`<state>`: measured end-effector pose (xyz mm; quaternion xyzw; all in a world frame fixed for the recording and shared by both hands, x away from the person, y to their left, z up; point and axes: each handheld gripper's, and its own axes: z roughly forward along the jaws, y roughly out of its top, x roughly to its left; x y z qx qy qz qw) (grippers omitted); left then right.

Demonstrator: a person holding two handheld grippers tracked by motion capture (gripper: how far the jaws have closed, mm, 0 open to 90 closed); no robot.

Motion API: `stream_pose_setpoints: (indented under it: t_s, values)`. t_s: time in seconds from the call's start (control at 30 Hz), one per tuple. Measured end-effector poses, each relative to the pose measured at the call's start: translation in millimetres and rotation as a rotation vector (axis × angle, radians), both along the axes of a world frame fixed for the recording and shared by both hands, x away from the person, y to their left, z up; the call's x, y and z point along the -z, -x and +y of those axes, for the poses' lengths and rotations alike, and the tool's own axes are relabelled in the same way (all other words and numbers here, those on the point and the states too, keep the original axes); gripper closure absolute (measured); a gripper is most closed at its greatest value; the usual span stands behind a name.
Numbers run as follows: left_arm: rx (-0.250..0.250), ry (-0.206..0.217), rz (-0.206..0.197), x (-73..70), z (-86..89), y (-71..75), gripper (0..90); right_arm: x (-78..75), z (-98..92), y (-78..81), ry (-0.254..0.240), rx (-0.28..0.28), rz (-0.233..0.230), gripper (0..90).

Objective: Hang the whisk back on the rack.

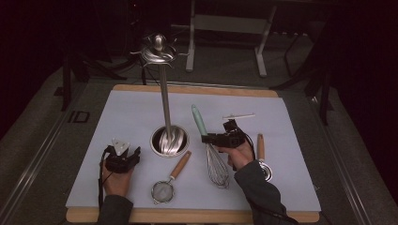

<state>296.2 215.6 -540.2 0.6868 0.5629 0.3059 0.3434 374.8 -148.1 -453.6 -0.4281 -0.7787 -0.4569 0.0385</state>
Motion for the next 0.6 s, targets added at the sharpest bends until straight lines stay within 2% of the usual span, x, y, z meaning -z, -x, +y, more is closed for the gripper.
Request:
stream_pose_setpoints:
  t_s: [0.23,0.6]
  values:
    - [0.0,0.001,0.0,0.0,0.2,0.0,52.4,-9.4,-1.8,4.9,-0.021,-0.022,-0.046,69.6]
    - [-0.002,0.002,-0.001,-0.1,0.4,0.2,52.5,-17.5,-1.9,10.7,-0.041,-0.028,-0.077,69.6]
